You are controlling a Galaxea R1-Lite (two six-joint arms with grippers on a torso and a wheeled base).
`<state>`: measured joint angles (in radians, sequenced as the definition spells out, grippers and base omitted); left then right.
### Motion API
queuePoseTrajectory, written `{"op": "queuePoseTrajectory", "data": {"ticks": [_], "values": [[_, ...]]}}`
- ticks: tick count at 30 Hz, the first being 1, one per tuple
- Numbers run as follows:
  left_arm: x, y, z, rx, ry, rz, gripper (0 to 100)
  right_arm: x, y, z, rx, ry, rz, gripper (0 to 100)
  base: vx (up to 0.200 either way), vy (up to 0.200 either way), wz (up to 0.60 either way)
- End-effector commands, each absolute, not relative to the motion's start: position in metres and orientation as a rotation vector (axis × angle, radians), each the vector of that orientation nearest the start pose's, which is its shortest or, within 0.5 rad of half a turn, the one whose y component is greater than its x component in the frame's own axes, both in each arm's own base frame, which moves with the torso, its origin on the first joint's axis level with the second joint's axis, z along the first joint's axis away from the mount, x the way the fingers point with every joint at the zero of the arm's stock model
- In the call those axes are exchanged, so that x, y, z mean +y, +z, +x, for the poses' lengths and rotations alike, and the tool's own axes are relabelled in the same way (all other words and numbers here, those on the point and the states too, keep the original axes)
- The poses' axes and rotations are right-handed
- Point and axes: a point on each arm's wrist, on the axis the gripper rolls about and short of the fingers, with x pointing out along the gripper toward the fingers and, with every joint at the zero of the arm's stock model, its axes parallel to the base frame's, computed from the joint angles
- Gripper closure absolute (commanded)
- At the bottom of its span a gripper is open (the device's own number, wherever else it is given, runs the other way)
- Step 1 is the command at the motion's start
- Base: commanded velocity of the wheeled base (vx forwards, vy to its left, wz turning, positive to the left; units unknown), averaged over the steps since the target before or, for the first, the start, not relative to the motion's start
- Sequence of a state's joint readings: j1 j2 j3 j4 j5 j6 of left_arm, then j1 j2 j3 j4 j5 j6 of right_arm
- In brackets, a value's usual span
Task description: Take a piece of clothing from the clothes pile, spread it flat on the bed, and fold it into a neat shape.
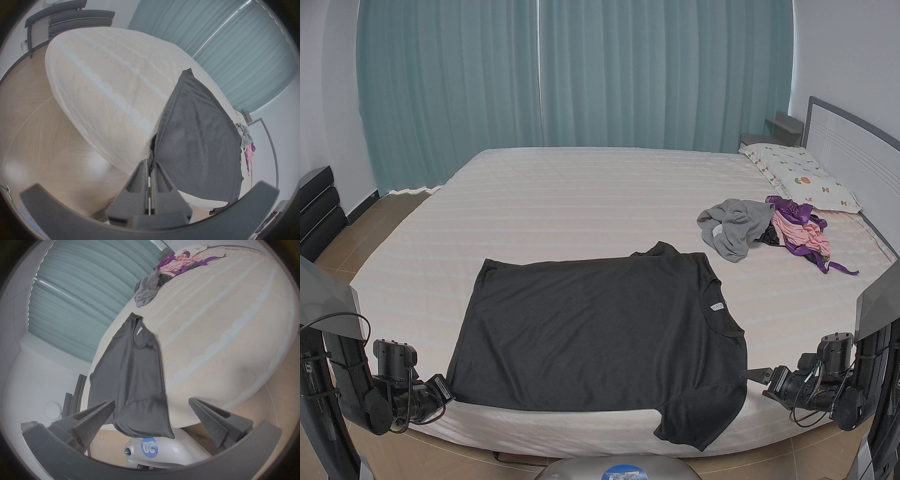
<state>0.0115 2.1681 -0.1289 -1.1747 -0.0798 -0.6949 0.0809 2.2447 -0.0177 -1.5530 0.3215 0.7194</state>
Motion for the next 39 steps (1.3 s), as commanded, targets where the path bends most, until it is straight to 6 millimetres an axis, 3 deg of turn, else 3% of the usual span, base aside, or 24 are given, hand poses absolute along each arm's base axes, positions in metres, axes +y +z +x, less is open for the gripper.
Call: {"op": "queuePoseTrajectory", "data": {"ticks": [1, 20, 21, 39], "values": [[0.001, -0.022, 0.218, 0.872, 0.244, -0.684, 100, 0.031, -0.021, 0.216, 0.826, 0.148, 0.744, 0, 0.000, 0.000, 0.00], [0.001, -0.032, 0.214, 0.911, 0.247, -0.640, 100, 0.035, -0.032, 0.236, 0.803, 0.164, 0.741, 0, 0.000, 0.000, 0.00], [0.001, -0.032, 0.214, 0.910, 0.248, -0.641, 100, 0.035, -0.031, 0.236, 0.801, 0.165, 0.741, 100, 0.000, 0.000, 0.00], [0.002, -0.034, 0.217, 0.909, 0.252, -0.643, 100, 0.020, -0.028, 0.221, 0.821, 0.096, 0.752, 100, 0.000, 0.000, 0.00]]}}
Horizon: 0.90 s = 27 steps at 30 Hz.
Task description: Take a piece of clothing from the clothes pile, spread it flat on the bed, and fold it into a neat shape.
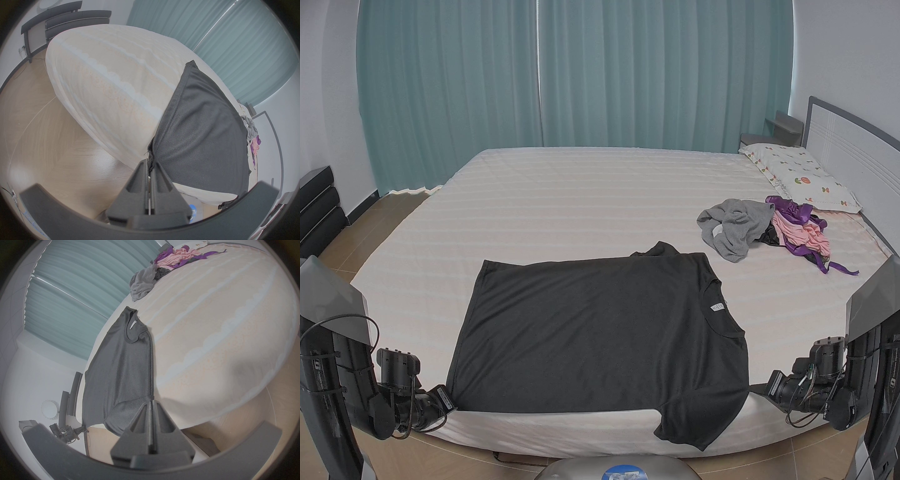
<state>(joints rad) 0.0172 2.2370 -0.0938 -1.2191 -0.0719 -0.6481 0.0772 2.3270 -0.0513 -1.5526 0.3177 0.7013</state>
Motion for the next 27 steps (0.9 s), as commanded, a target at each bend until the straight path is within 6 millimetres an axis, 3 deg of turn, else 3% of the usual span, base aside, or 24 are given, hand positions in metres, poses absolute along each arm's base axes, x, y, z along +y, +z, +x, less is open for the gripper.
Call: {"op": "queuePoseTrajectory", "data": {"ticks": [1, 22, 27], "values": [[0.002, -0.034, 0.217, 0.908, 0.254, -0.644, 100, 0.020, -0.027, 0.219, 0.822, 0.095, 0.748, 100, 0.000, 0.000, 0.00], [0.006, -0.036, 0.221, 0.870, 0.279, -0.643, 100, 0.016, -0.021, 0.201, 0.932, 0.093, 0.639, 100, 0.000, 0.000, 0.00], [0.005, -0.036, 0.221, 0.872, 0.280, -0.641, 100, 0.016, -0.016, 0.206, 0.863, 0.113, 0.645, 100, 0.000, 0.000, 0.00]]}}
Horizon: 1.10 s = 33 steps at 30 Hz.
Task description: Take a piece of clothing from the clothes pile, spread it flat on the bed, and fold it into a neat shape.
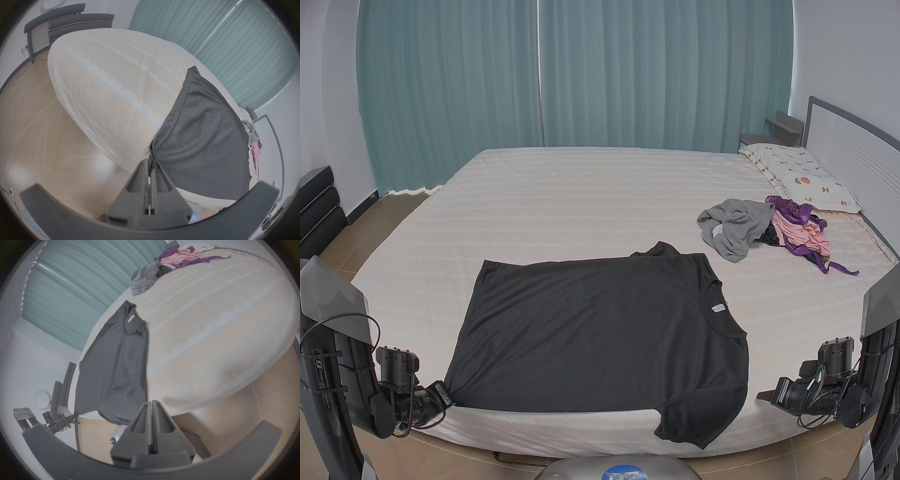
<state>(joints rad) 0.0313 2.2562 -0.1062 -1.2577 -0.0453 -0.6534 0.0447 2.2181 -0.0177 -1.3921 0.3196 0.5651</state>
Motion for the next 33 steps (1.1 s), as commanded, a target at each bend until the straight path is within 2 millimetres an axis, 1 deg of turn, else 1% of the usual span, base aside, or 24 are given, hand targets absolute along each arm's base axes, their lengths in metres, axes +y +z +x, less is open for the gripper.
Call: {"op": "queuePoseTrajectory", "data": {"ticks": [1, 3, 4, 7, 11, 16, 20, 29, 33], "values": [[0.005, -0.036, 0.221, 0.872, 0.280, -0.641, 100, 0.016, -0.015, 0.208, 0.846, 0.120, 0.646, 100, 0.000, 0.000, 0.00], [0.005, -0.036, 0.221, 0.872, 0.279, -0.641, 100, 0.016, -0.015, 0.210, 0.826, 0.131, 0.646, 100, 0.000, 0.000, 0.00], [0.005, -0.036, 0.221, 0.872, 0.279, -0.641, 100, 0.017, -0.015, 0.211, 0.823, 0.140, 0.648, 0, 0.000, 0.000, 0.00], [0.005, -0.036, 0.221, 0.872, 0.279, -0.641, 100, 0.019, -0.018, 0.213, 0.815, 0.155, 0.644, 0, 0.000, 0.000, 0.00], [0.005, -0.037, 0.221, 0.873, 0.279, -0.641, 100, 0.023, -0.032, 0.221, 0.830, 0.163, 0.651, 0, 0.000, 0.000, 0.00], [0.005, -0.037, 0.221, 0.873, 0.279, -0.641, 100, 0.029, -0.028, 0.235, 0.797, 0.194, 0.753, 0, 0.000, 0.000, 0.00], [0.005, -0.037, 0.221, 0.874, 0.278, -0.640, 100, 0.031, -0.026, 0.245, 0.763, 0.204, 0.777, 0, 0.000, 0.000, 0.00], [0.005, -0.037, 0.222, 0.872, 0.279, -0.641, 100, 0.036, -0.025, 0.253, 0.741, 0.228, 0.783, 0, 0.000, 0.000, 0.00], [0.005, -0.037, 0.222, 0.873, 0.276, -0.641, 100, 0.036, -0.032, 0.256, 0.754, 0.221, 0.780, 0, 0.000, 0.000, 0.00]]}}
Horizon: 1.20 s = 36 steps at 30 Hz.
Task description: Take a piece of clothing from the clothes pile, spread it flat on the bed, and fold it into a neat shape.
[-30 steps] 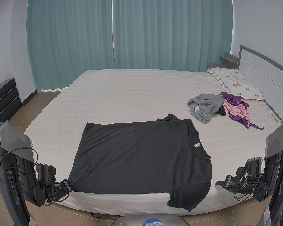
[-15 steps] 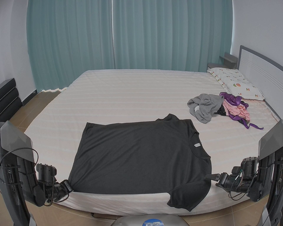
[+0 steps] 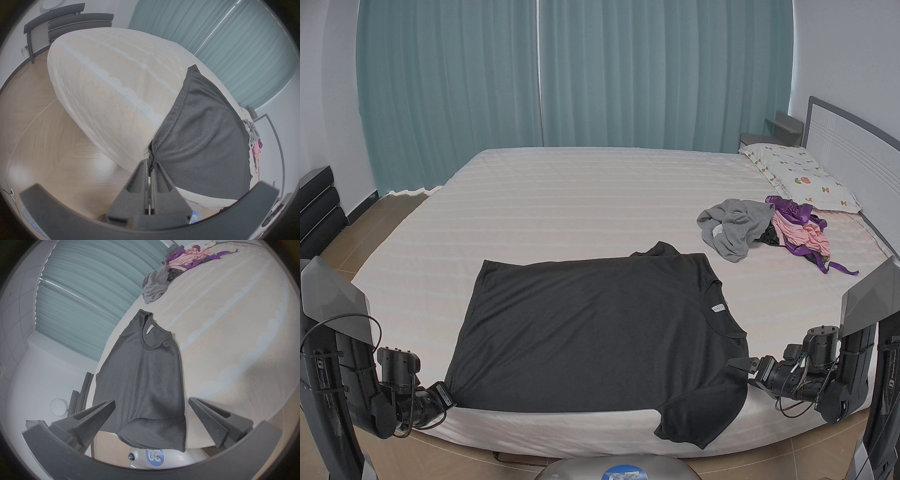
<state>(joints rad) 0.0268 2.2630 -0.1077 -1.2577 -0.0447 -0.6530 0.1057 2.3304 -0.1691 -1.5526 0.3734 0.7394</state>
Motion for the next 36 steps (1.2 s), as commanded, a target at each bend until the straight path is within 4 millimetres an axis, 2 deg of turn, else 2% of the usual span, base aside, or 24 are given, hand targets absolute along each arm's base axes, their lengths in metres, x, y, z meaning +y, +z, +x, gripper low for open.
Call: {"op": "queuePoseTrajectory", "data": {"ticks": [1, 6, 7, 17, 29, 36], "values": [[0.005, -0.037, 0.222, 0.872, 0.278, -0.641, 100, 0.036, -0.035, 0.257, 0.759, 0.219, 0.776, 0, 0.000, 0.000, 0.00], [0.005, -0.037, 0.222, 0.872, 0.278, -0.643, 100, 0.035, -0.041, 0.261, 0.757, 0.204, 0.772, 0, 0.000, 0.000, 0.00], [0.005, -0.037, 0.222, 0.872, 0.278, -0.643, 100, 0.034, -0.041, 0.260, 0.758, 0.202, 0.771, 100, 0.000, 0.000, 0.00], [0.005, -0.037, 0.222, 0.872, 0.279, -0.642, 100, 0.023, -0.037, 0.246, 0.776, 0.147, 0.759, 100, 0.000, 0.000, 0.00], [0.005, -0.037, 0.223, 0.867, 0.278, -0.644, 100, 0.009, -0.027, 0.217, 0.817, 0.101, 0.714, 100, 0.000, 0.000, 0.00], [0.006, -0.035, 0.224, 0.858, 0.276, -0.643, 100, 0.003, -0.024, 0.215, 0.799, 0.095, 0.698, 100, 0.000, 0.000, 0.00]]}}
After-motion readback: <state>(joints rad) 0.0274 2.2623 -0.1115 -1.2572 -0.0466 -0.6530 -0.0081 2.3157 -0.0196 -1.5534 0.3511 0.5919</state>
